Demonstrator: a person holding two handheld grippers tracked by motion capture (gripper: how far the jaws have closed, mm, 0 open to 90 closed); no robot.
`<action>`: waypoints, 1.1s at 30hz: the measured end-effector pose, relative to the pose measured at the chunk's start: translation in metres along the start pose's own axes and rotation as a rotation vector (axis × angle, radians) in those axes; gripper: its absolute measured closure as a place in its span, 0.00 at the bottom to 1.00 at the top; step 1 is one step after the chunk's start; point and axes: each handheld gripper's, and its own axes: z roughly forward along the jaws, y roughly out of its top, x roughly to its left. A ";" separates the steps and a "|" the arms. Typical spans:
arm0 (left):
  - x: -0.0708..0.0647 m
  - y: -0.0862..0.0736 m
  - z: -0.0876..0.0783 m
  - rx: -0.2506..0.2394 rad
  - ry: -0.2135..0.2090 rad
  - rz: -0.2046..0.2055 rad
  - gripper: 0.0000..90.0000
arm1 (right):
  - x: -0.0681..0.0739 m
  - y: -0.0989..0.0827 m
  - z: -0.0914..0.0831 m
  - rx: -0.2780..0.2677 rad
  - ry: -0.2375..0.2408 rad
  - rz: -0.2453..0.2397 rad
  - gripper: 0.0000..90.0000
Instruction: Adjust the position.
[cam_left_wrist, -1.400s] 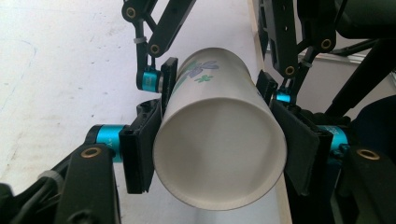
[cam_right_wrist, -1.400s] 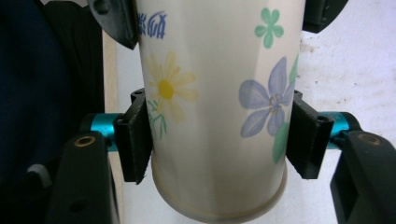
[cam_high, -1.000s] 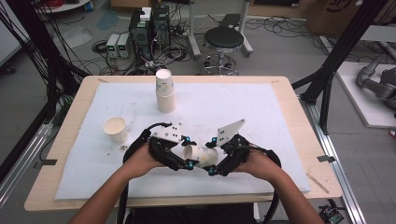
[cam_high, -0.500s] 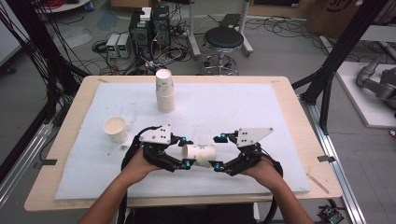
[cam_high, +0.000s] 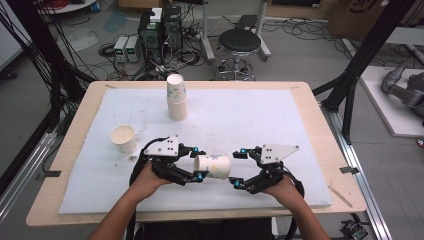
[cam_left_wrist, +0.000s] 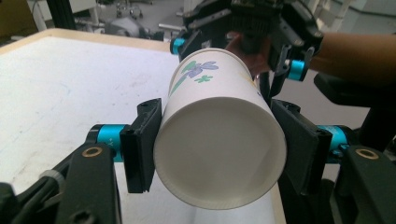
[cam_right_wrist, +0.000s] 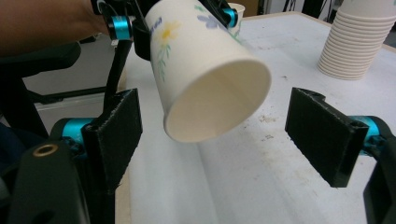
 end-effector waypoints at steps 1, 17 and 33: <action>0.000 0.000 0.000 -0.008 0.002 -0.002 0.41 | -0.001 -0.001 0.000 -0.001 0.000 0.001 0.21; -0.002 -0.002 0.003 -0.066 -0.040 -0.016 0.41 | -0.004 -0.003 0.004 -0.019 0.054 0.031 0.21; -0.005 -0.001 0.014 -0.117 -0.107 -0.021 0.41 | -0.005 -0.005 0.009 -0.073 0.149 0.040 0.30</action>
